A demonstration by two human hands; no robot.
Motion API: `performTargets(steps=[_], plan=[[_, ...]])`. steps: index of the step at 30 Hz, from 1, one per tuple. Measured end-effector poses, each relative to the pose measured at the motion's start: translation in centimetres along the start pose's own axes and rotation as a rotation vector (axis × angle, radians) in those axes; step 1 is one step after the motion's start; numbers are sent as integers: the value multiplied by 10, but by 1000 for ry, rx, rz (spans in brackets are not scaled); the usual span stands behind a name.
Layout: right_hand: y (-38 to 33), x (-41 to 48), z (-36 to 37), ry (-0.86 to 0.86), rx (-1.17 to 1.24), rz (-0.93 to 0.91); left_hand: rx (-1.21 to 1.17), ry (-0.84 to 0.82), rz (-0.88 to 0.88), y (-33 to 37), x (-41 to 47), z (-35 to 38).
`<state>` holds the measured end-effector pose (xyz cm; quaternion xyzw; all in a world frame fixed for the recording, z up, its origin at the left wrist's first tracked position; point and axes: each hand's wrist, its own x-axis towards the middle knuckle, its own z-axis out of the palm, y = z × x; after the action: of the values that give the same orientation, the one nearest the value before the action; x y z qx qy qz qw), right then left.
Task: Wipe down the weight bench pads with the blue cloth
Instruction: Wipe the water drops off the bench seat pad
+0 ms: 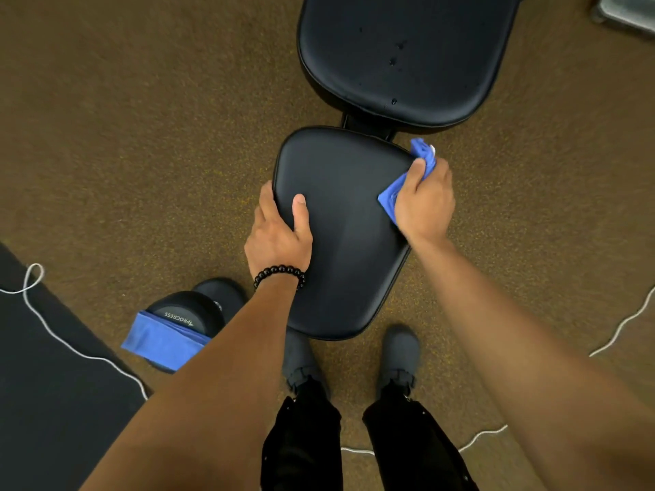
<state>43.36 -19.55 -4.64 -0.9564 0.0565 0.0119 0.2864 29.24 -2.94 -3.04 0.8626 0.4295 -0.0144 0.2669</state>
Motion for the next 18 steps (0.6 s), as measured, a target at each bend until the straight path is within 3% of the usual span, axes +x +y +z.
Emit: performTargets(steps=[5,10,13,18], plan=[[-41,44,1,-267,-310,-228,10,2,-9,2,0,-2],[-82,33,34,-230,-367,-550,-4,-17,-18,1,1,-2],[-76,32,33,-209,-345,-552,-7,-37,-28,0,2,-2],[-47,27,21,-124,-265,-361,-18,-61,-34,1,2,-5]])
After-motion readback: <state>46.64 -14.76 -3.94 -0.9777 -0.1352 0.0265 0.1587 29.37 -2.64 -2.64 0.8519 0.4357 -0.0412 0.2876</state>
